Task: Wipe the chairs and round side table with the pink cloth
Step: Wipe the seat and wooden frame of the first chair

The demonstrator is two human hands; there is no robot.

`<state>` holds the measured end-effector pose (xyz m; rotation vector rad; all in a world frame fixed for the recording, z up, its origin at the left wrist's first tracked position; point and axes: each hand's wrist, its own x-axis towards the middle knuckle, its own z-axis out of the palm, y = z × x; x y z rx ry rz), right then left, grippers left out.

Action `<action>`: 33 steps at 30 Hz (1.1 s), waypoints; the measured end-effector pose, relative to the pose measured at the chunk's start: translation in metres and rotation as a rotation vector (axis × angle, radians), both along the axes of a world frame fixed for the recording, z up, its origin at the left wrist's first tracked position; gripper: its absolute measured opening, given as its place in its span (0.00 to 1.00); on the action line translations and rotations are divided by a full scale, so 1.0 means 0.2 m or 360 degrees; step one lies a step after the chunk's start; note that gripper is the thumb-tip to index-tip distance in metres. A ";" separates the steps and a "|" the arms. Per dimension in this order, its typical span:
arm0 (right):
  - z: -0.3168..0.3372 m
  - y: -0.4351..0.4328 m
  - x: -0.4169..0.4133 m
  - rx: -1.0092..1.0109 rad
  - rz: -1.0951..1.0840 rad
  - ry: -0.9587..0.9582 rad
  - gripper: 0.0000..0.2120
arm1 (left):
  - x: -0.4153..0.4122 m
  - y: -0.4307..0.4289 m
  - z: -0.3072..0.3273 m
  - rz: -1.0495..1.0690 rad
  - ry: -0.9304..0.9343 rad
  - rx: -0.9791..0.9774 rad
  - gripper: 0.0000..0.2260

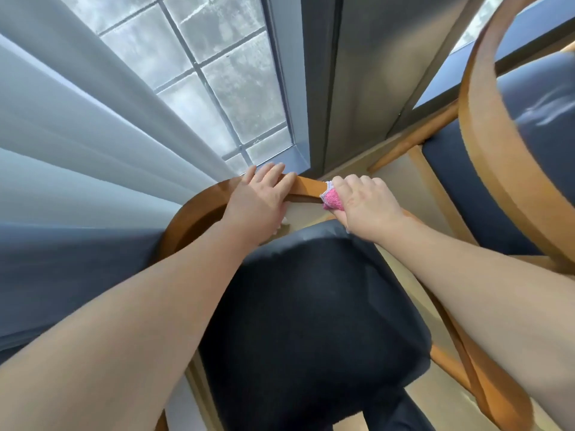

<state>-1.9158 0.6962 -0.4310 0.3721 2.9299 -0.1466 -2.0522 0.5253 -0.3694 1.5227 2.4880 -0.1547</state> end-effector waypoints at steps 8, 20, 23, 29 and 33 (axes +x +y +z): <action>0.01 0.02 0.27 0.0004 -0.0347 0.0078 0.31 | -0.06 0.09 -0.08 -0.0219 0.0239 -0.0168 0.18; 0.05 -0.07 0.63 0.0092 -0.0754 0.0076 0.38 | -0.05 0.10 -0.07 -0.0219 0.0270 -0.0163 0.17; 0.04 -0.07 0.66 0.0097 -0.0768 0.0060 0.39 | -0.05 0.11 -0.09 -0.0220 0.0259 -0.0168 0.17; 0.04 -0.06 0.65 0.0088 -0.0758 0.0037 0.38 | 0.18 0.21 -0.09 -0.0291 0.0227 -0.0241 0.30; 0.04 -0.06 0.66 0.0116 -0.0779 0.0039 0.39 | 0.50 0.31 -0.16 -0.0445 -0.0211 -0.0264 0.38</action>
